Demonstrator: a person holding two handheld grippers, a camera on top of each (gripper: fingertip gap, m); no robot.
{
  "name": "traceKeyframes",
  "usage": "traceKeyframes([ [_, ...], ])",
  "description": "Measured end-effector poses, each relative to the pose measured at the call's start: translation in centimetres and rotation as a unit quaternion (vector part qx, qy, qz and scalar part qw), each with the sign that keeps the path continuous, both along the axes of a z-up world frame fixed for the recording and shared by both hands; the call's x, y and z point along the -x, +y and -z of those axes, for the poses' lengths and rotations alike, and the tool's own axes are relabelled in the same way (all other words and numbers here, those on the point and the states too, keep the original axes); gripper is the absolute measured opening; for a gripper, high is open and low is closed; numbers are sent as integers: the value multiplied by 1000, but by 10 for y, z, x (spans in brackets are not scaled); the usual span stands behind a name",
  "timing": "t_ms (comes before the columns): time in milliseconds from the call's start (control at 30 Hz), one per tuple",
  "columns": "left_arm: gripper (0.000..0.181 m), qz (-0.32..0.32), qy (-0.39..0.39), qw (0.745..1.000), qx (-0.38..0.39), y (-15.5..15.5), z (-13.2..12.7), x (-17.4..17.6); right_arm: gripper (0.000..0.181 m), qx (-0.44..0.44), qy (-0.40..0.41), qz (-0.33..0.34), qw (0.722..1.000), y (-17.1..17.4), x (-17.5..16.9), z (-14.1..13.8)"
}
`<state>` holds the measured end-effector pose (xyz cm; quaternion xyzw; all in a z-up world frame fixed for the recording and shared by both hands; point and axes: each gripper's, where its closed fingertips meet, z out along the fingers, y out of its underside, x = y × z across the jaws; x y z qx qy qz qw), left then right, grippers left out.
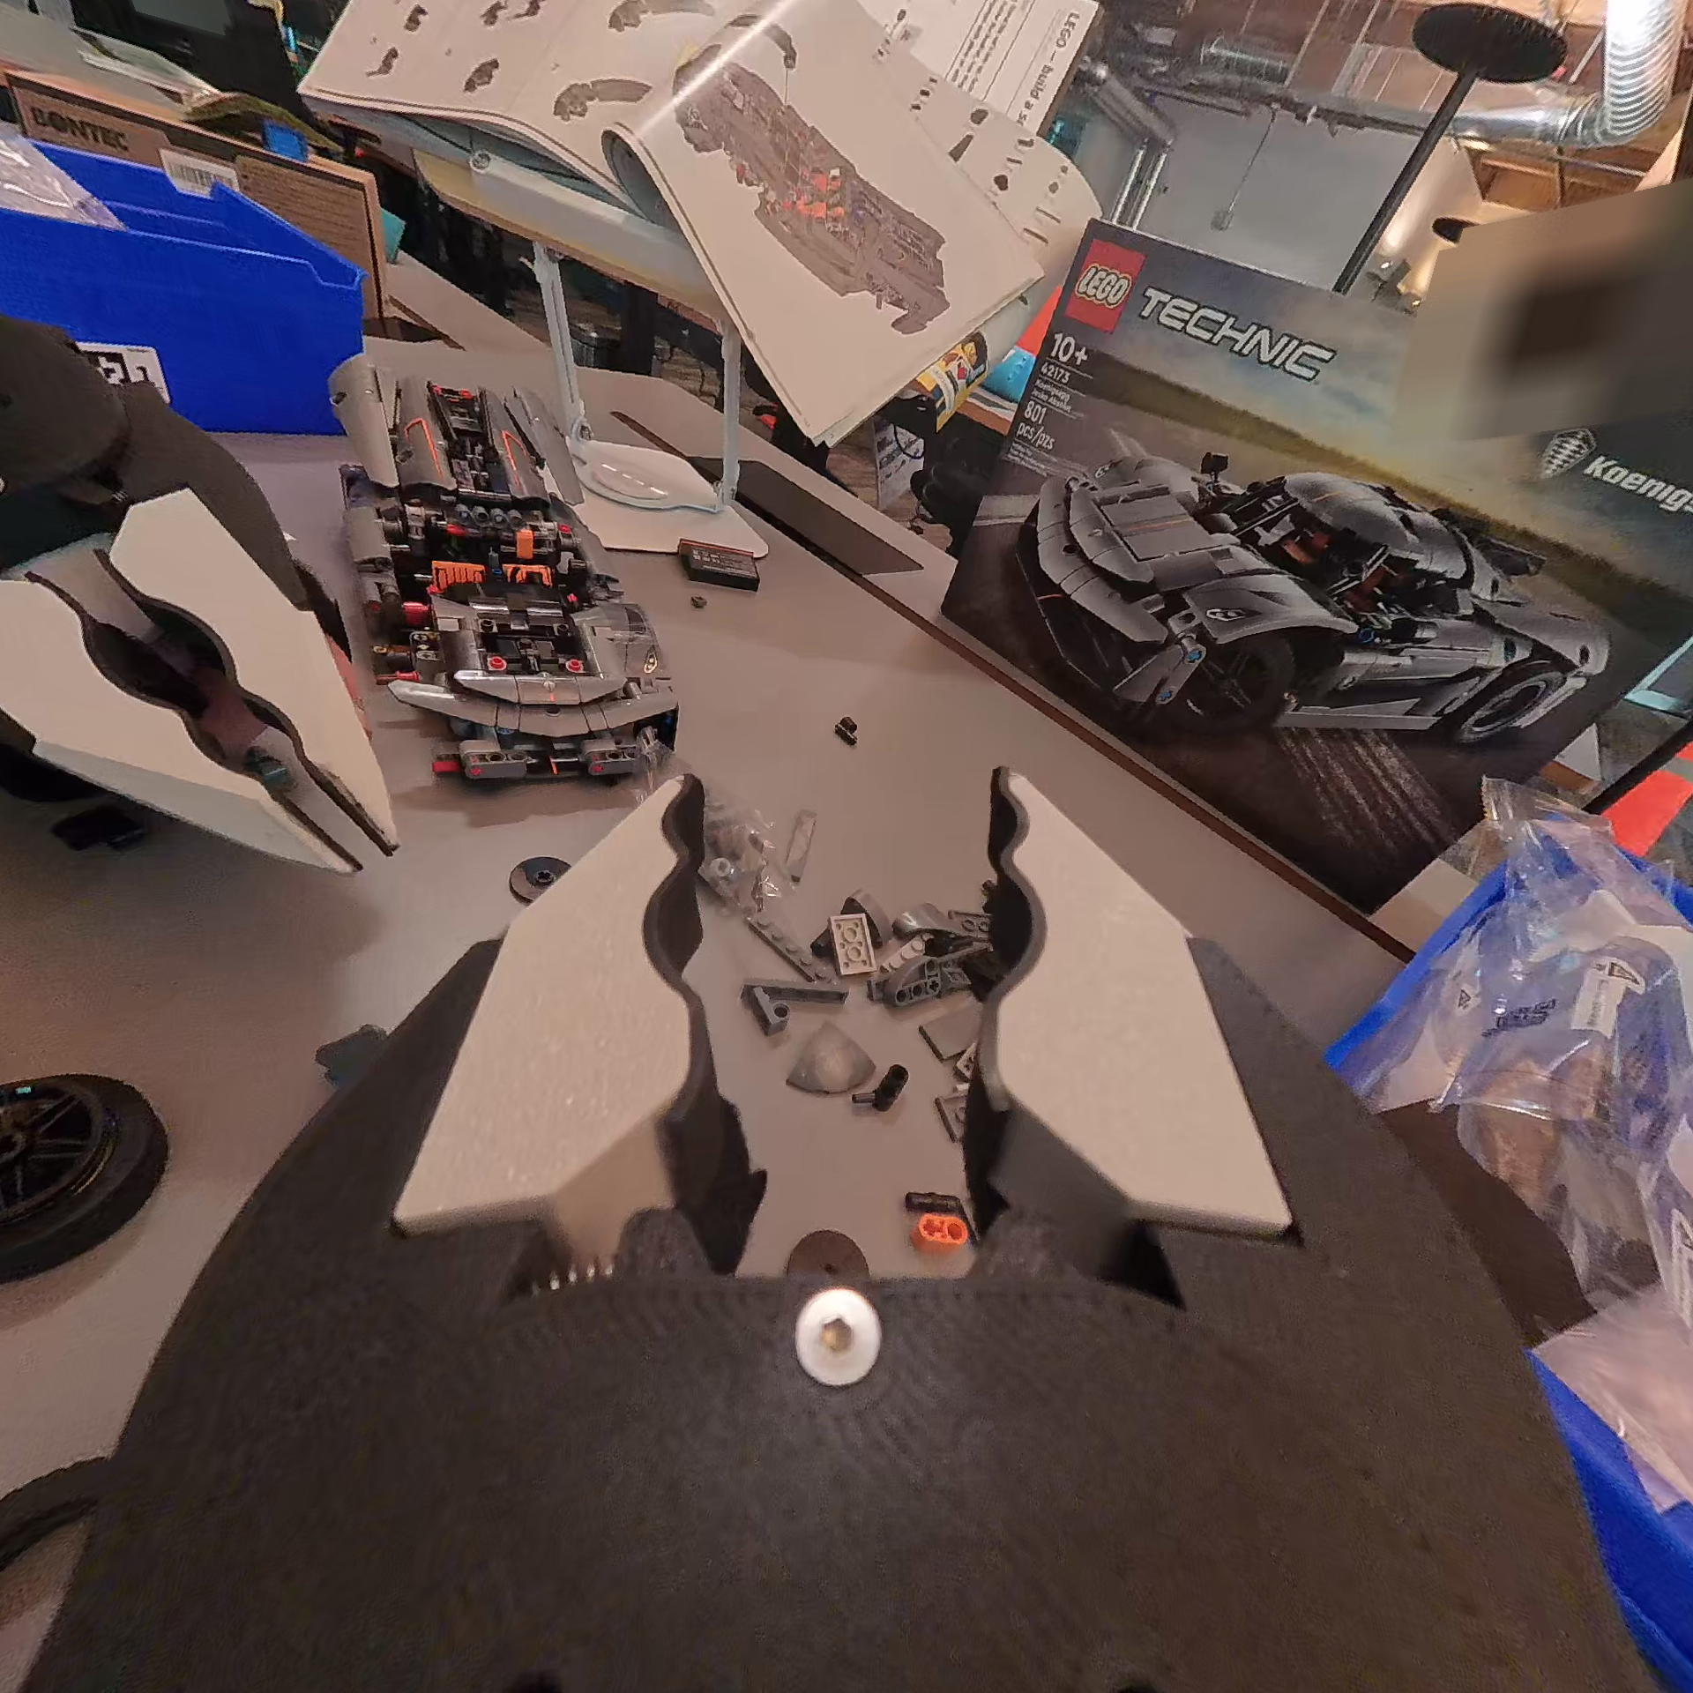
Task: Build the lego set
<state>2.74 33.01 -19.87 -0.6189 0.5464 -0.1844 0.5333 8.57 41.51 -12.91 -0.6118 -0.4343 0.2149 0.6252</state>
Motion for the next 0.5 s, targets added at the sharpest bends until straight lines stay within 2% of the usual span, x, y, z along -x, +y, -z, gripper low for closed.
traceKeyframes([
  [167,4,-3,3,1000,12,3,3,2,51,12,-3,-22,1000,-5,4,3],
  [300,0,0,-12,1000,19,5,-7,7,20,36,-5,-85,996,-24,14,6],
  [400,0,58,-6,997,48,-9,-10,7,3,72,-35,-124,989,-42,18,16],
  [433,0,82,6,995,63,-16,-8,7,2,83,-52,-145,985,-54,21,21],
  [500,0,118,18,992,43,-27,-12,7,0,97,-89,-184,974,-79,28,31],
])
